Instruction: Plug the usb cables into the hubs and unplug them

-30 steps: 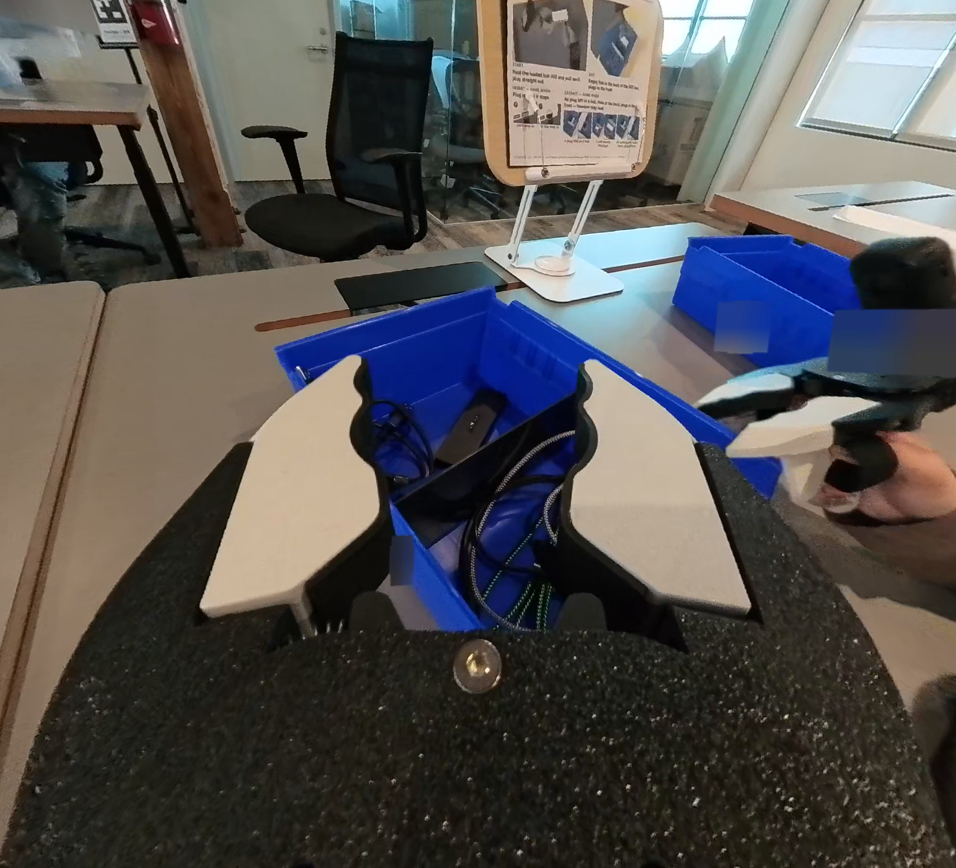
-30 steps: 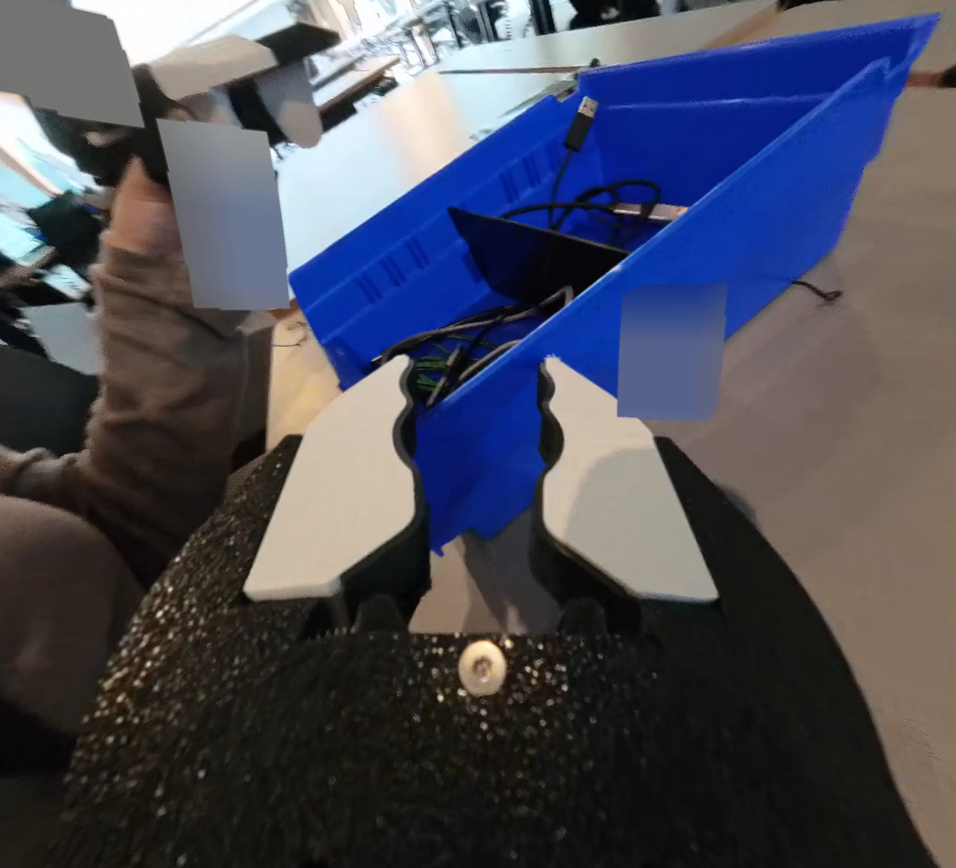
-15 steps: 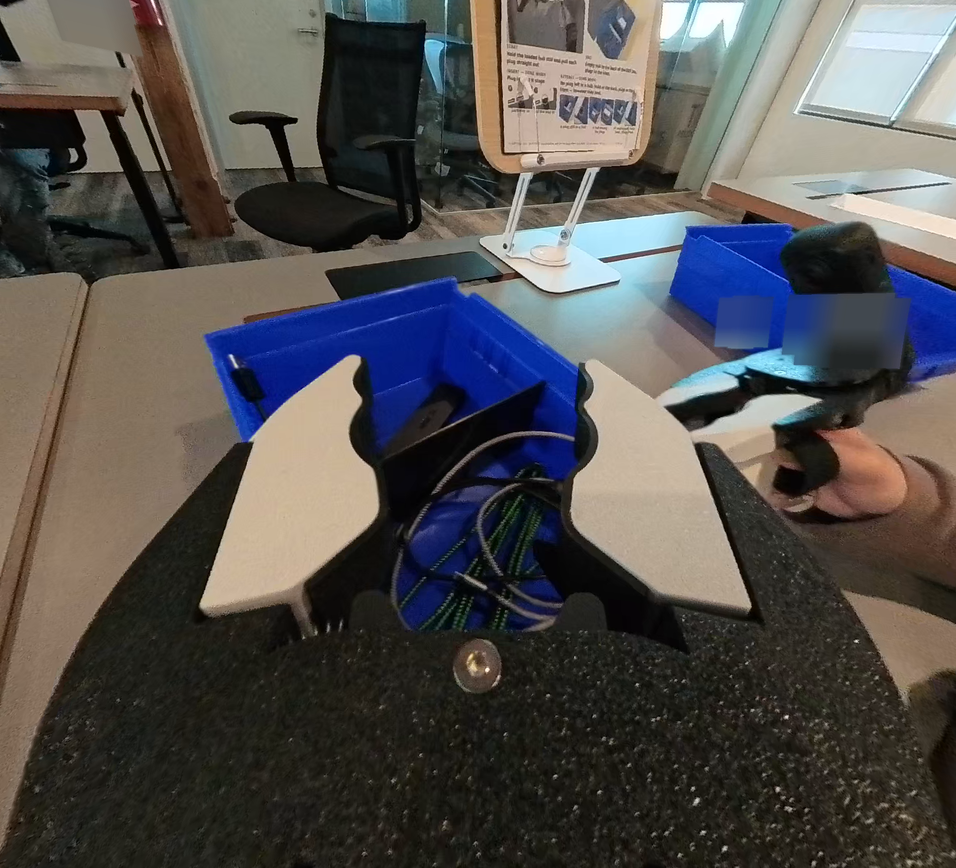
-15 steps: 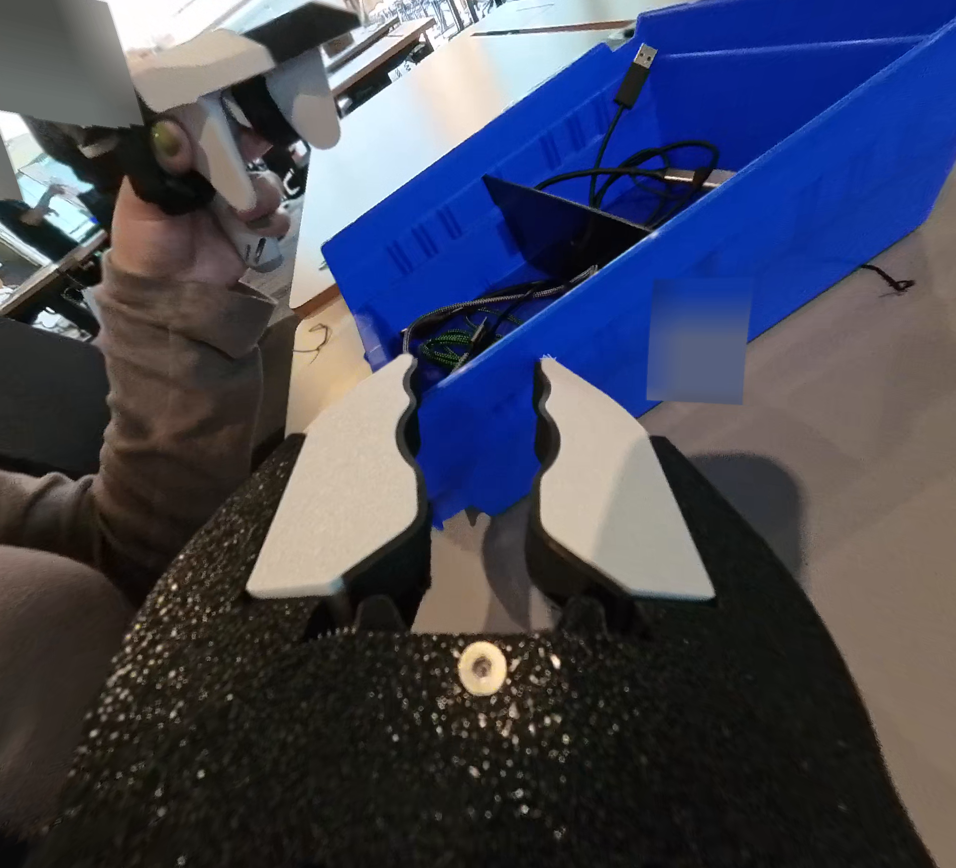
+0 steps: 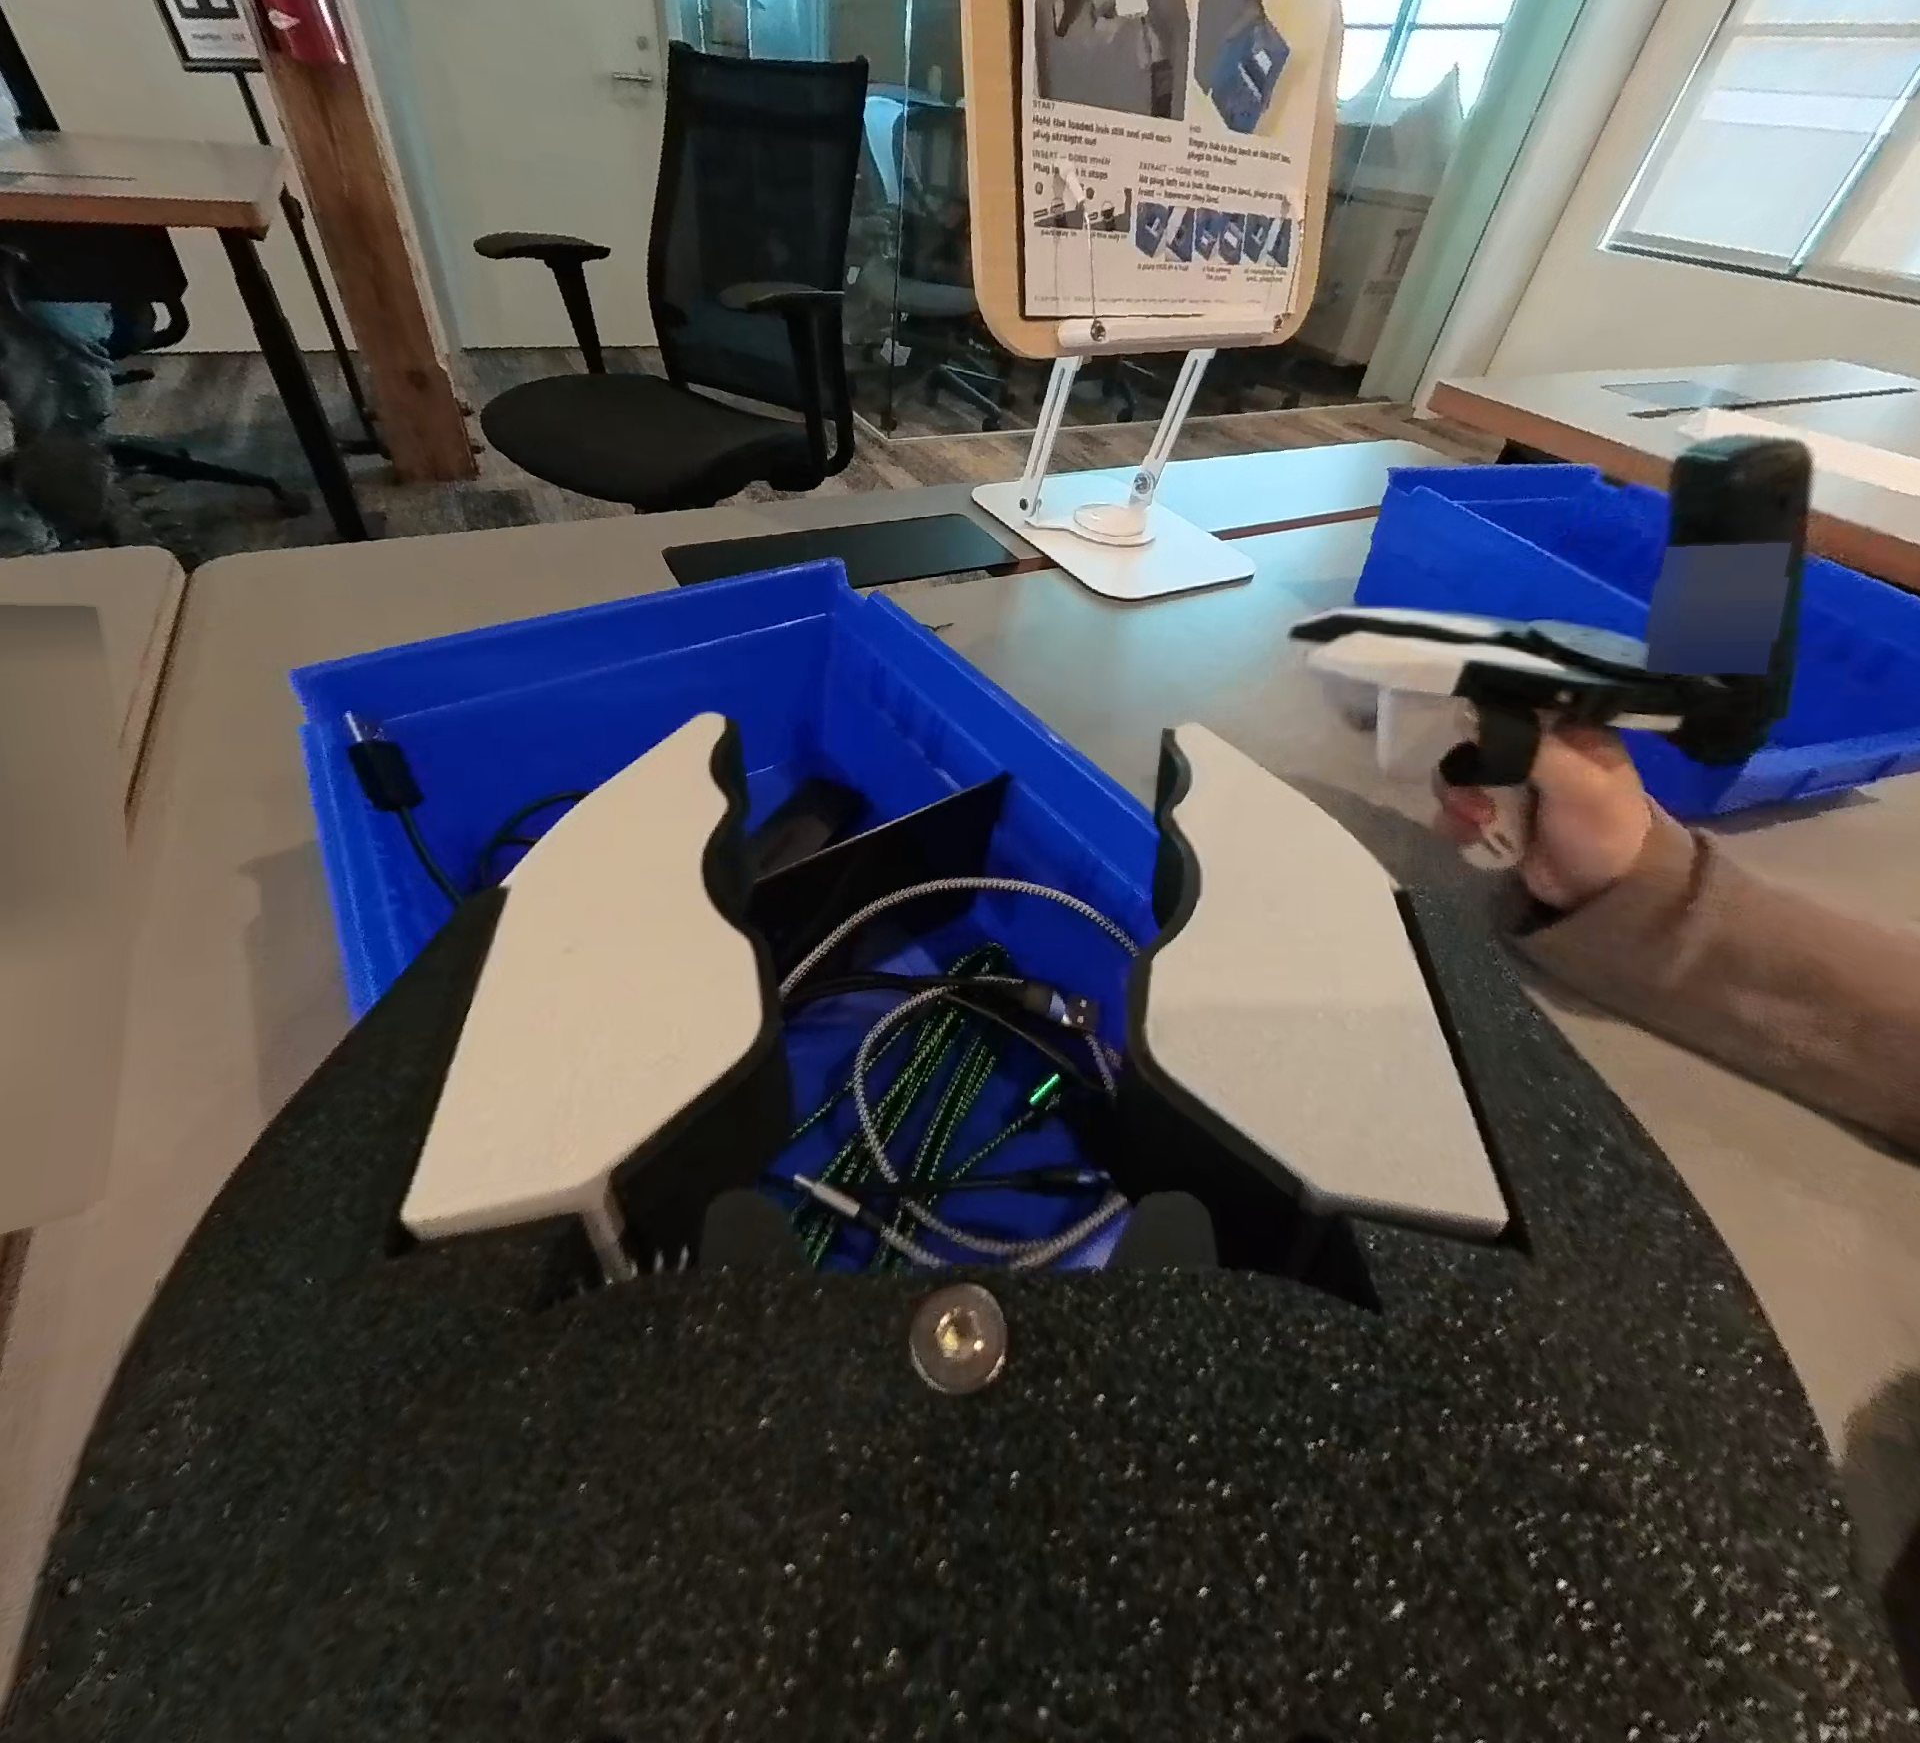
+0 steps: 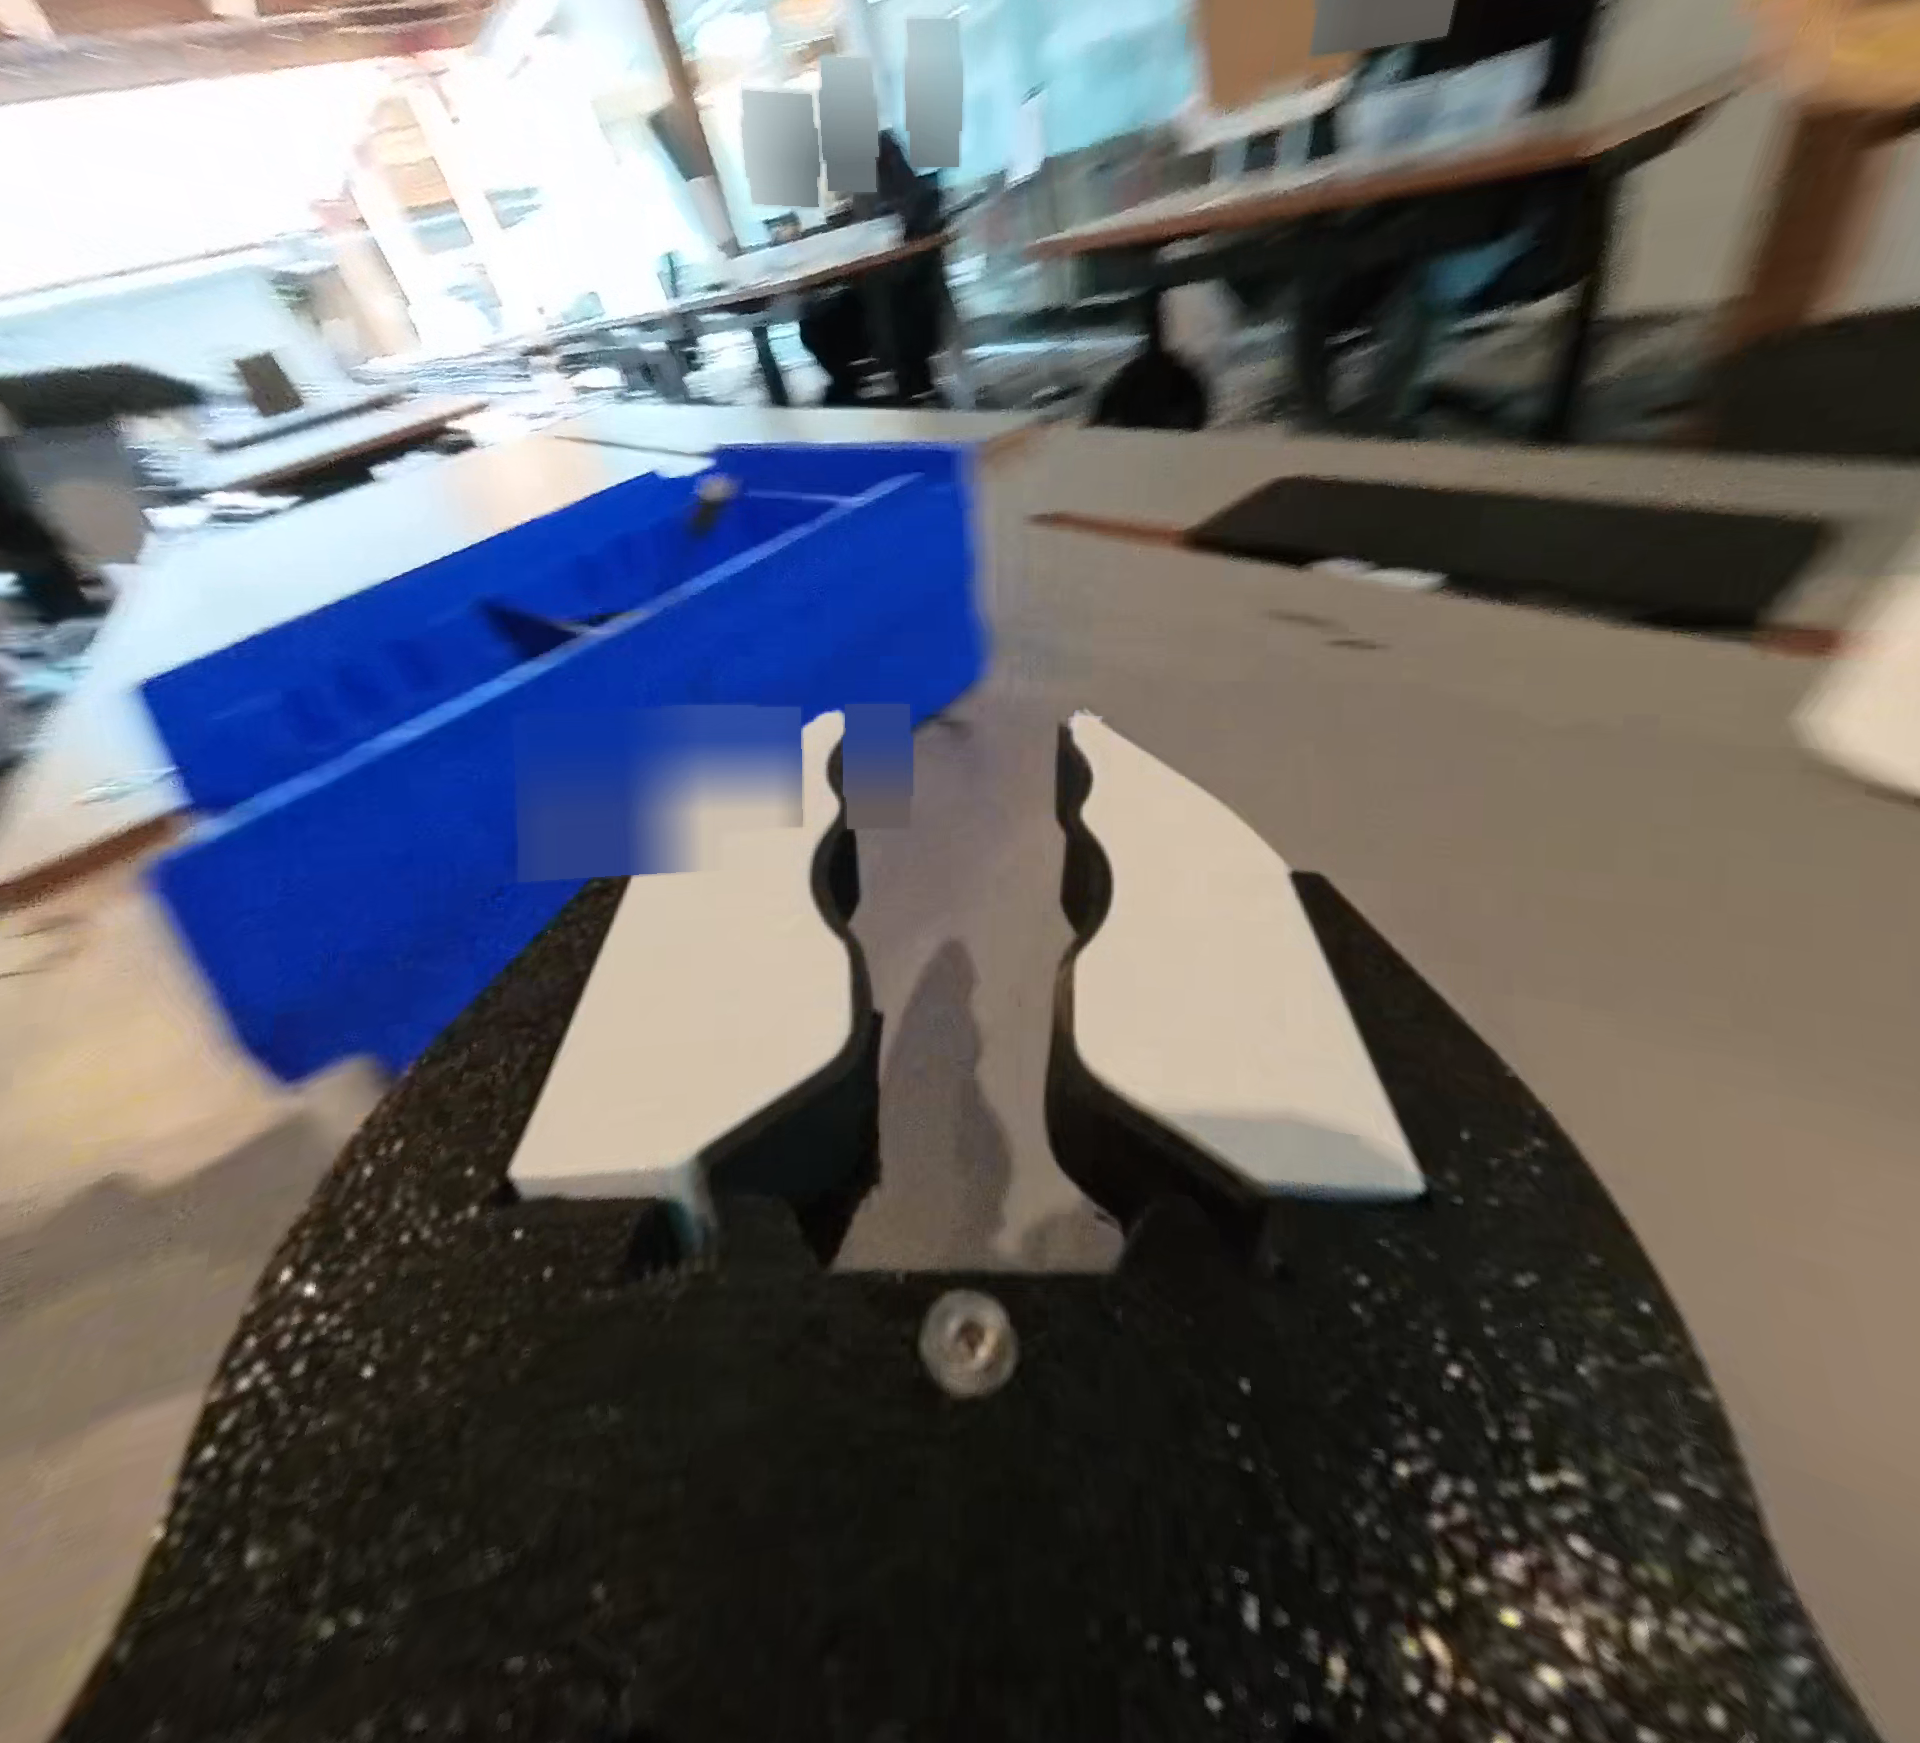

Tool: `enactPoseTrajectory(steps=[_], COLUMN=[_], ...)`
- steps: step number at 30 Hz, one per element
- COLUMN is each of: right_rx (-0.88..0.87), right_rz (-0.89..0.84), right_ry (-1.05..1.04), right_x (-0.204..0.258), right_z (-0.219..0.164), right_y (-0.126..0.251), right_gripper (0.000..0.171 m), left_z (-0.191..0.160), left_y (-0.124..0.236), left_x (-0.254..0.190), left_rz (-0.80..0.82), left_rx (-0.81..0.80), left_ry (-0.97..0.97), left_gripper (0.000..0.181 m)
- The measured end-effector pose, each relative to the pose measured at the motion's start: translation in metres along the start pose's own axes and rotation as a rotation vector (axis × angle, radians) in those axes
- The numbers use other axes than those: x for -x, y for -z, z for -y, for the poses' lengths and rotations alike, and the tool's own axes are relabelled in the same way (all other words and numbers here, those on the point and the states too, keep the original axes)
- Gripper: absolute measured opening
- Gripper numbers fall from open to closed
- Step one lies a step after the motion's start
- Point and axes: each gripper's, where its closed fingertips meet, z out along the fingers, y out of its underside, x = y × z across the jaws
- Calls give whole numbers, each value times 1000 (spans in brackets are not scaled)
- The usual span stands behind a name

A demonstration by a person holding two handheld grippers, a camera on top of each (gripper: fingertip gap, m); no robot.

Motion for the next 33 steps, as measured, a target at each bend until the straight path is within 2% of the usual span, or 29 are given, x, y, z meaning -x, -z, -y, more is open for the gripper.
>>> enactPoseTrajectory(steps=[3, 6, 10, 12, 14, 18, 23, 26, 28, 31, 33], right_rx=[-5, 35, 134, 167, 186, 260, 122, -29, -117, -206, -256], right_rz=[-182, -250, -356, -437, -489, -523, -402, -235, -106, 24, 45], right_ry=[81, 150, 347, 478, 587, 754, 658, 480, 356, 218, 161], right_x=[-61, -94, -122, -134, -142, -149, -112, -69, -39, -10, -1], right_z=[8, 7, 0, 0, 1, -6, 3, 9, 11, 13, 17], right_y=[36, 58, 74, 84, 92, 100, 86, 66, 51, 28, 13], right_gripper=[20, 20, 17, 10, 0, 0, 0, 12, 26, 60, 86], left_z=[1, -2, -7, -8, -9, -9, -6, -4, -3, 1, 8], left_y=[-4, -9, -15, -16, -16, -15, -13, -12, -12, -10, -7], left_x=[-5, -10, -13, -14, -13, -10, -4, 4, 9, 17, 27], left_rz=[-14, -23, -28, -31, -30, -31, -8, 39, 65, 110, 174], left_rx=[-9, 11, 38, 43, 44, 35, 12, -9, -28, -68, -129], left_ry=[1, -13, -30, -30, -28, -10, 11, 25, 31, 42, 75], left_gripper=[76, 76, 76, 76, 76, 76, 74, 73, 73, 81, 99])
